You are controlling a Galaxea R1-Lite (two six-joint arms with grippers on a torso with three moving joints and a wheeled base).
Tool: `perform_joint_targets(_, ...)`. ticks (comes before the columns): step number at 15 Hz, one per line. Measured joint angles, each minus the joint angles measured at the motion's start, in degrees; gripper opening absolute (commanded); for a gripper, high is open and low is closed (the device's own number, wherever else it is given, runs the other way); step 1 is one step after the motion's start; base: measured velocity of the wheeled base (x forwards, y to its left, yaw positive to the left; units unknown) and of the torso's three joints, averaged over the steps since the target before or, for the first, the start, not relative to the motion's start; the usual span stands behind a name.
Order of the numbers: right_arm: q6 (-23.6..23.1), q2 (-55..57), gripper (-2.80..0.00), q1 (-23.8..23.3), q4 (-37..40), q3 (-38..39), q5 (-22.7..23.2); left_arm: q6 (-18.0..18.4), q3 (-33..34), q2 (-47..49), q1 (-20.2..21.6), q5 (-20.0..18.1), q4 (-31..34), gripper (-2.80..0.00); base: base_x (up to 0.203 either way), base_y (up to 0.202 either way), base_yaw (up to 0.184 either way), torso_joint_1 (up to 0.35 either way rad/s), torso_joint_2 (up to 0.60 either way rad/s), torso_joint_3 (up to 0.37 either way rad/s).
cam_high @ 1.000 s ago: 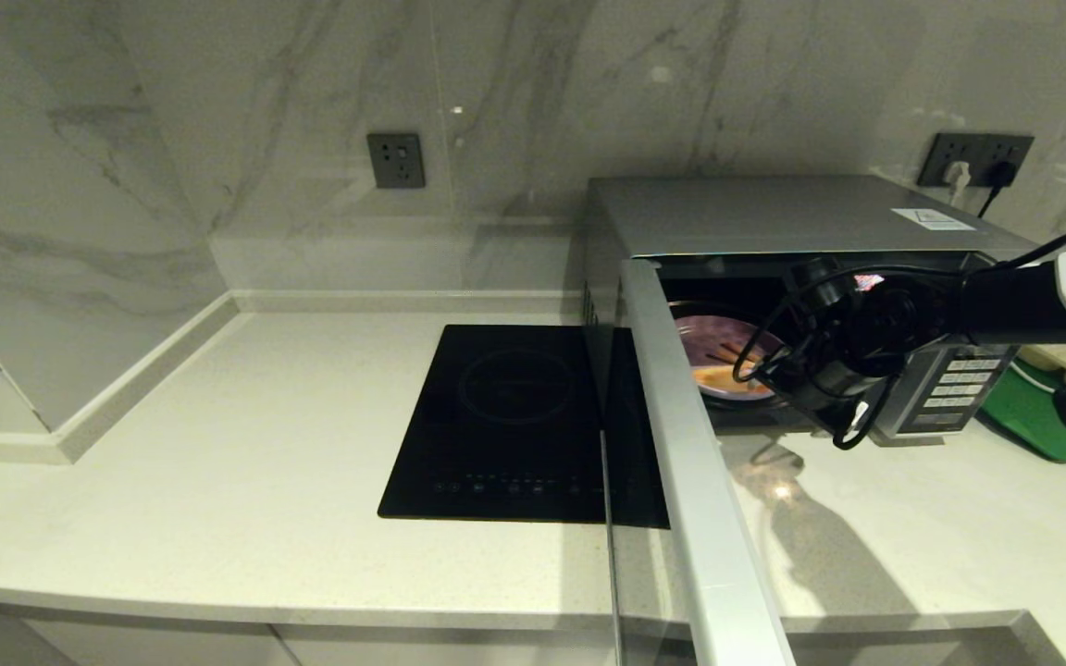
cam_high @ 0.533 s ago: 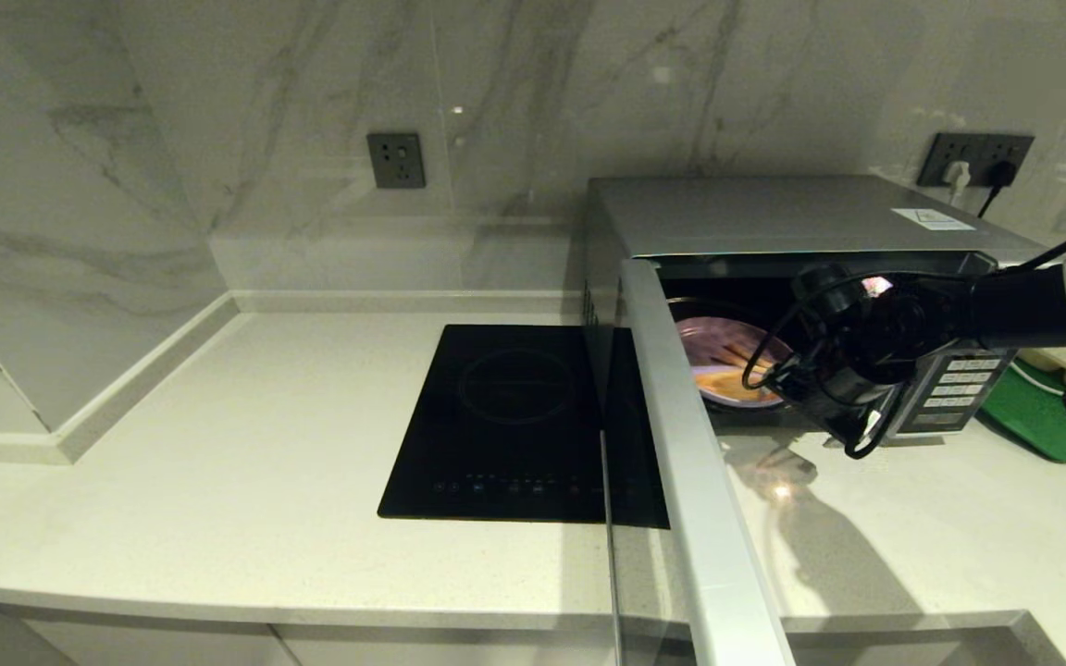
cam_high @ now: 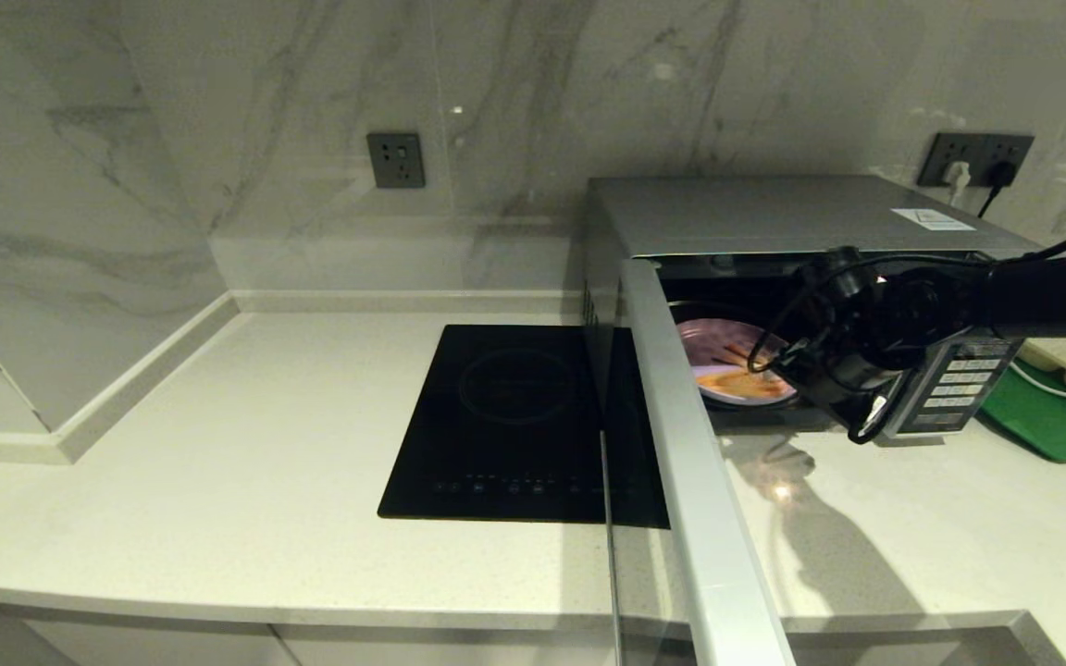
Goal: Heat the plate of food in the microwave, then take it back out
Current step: Take the plate out of the microwave
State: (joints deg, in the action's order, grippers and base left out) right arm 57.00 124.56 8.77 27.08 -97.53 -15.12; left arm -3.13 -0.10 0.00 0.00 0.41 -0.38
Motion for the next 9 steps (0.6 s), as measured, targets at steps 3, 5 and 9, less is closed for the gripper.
perform_joint_targets(3, 0.1, 0.4, 0.00, 0.0, 1.1, -0.5, 0.1, 0.0, 0.0, 0.0, 0.0, 0.0, -0.1, -2.80, 0.000, 0.000, 0.000, 0.000, 0.00, 0.000)
perform_joint_targets(5, 0.2, 0.8, 0.00, 0.0, 1.1, -0.5, 0.1, 0.0, 0.0, 0.0, 0.0, 0.0, 0.0, -2.80, 0.000, 0.000, 0.000, 0.000, 0.00, 0.000)
perform_joint_targets(9, 0.2, 1.2, 0.00, 0.0, 1.1, -0.6, 0.1, 0.0, 0.0, 0.0, 0.0, 0.0, 0.0, -2.80, 0.000, 0.000, 0.000, 0.000, 0.00, 0.000)
